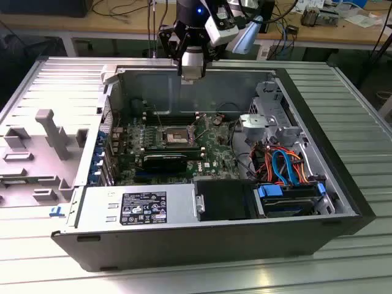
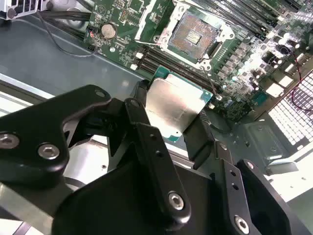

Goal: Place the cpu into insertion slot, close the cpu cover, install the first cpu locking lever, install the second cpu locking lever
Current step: 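Place the cpu into insertion slot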

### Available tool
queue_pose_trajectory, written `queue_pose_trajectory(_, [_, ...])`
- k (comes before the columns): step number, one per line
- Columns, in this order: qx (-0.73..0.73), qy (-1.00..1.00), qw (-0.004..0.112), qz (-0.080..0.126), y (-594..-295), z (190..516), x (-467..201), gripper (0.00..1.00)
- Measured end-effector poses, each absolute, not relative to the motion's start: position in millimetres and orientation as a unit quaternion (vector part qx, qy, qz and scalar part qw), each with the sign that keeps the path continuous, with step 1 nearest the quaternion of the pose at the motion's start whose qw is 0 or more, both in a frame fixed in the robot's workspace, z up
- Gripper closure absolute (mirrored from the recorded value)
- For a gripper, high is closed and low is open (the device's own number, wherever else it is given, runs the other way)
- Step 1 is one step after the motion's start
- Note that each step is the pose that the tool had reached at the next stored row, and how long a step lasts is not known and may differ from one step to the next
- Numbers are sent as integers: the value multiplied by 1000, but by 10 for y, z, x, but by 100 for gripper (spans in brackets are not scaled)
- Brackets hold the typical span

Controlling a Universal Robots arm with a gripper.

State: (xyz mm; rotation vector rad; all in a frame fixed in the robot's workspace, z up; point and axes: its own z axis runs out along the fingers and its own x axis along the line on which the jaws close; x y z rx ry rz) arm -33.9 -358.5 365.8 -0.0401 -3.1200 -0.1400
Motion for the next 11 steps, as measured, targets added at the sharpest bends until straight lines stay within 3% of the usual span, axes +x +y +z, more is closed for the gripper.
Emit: queue_pose_trajectory(11, [-13,-999,9,-45,-3662,3642,-367,46])
